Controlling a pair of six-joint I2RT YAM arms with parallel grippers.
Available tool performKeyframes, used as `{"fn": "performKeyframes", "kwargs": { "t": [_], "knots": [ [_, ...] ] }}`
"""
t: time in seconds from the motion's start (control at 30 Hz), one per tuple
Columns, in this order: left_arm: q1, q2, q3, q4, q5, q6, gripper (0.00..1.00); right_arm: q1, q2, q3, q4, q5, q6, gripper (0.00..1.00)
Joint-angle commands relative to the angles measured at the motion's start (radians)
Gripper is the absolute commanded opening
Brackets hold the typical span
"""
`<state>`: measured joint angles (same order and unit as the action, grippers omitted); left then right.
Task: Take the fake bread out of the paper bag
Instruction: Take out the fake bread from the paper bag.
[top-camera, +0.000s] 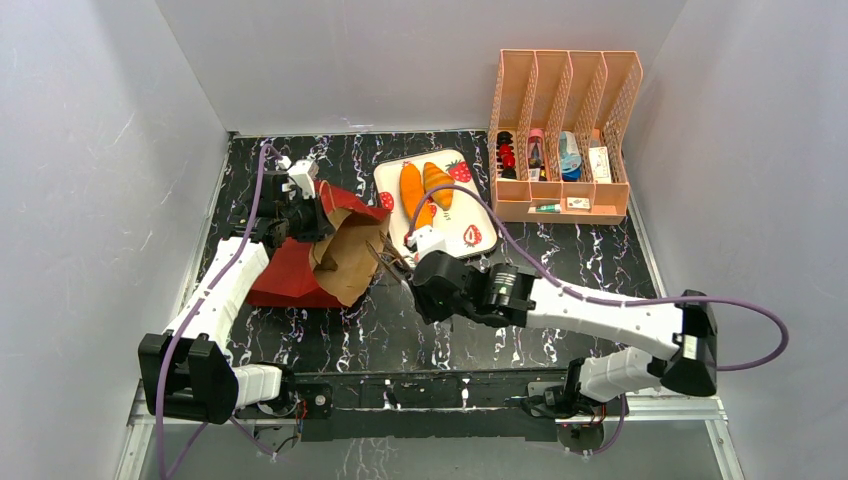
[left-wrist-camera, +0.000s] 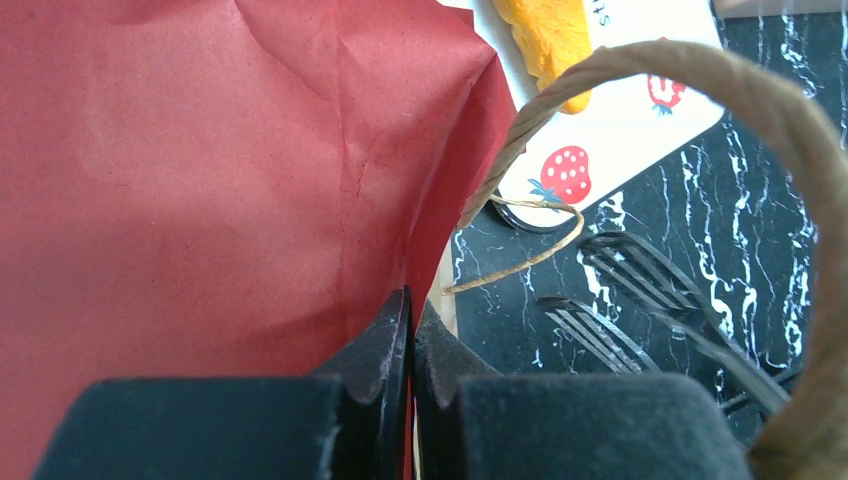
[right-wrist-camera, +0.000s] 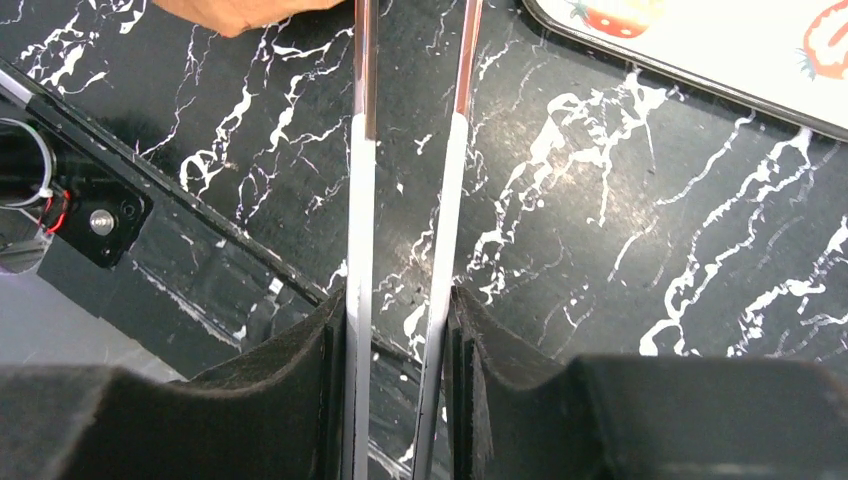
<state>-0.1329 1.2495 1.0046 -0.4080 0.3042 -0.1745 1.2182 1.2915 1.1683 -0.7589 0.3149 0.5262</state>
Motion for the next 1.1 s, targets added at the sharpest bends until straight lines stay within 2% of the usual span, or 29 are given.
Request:
{"fn": "performKeyframes", "kwargs": {
  "t": [0.0, 0.27, 0.4, 0.73, 1.07],
  "knots": [
    [-0.001, -0.019, 0.048, -0.008, 0.112, 0.014, 0.00, 0.007, 0.072, 0.045, 0.153, -0.017, -0.047, 0.23],
    [-0.002, -0.041, 0.085, -0.055, 0.185, 0.036, 0.00, 0.001, 0.234, 0.076, 0.312, -0.075, -0.097, 0.23],
    [-0.002, -0.049, 0.089, -0.095, 0.196, 0.051, 0.00, -0.036, 0.279, 0.080, 0.347, -0.155, -0.103, 0.22],
    [-0.002, -0.074, 0.060, -0.086, 0.204, 0.034, 0.00, -0.066, 0.302, 0.070, 0.377, -0.254, -0.114, 0.26],
    [-0.002, -0.067, 0.060, -0.058, 0.211, 0.008, 0.00, -0.069, 0.292, 0.043, 0.350, -0.263, -0.114, 0.30]
  ]
}}
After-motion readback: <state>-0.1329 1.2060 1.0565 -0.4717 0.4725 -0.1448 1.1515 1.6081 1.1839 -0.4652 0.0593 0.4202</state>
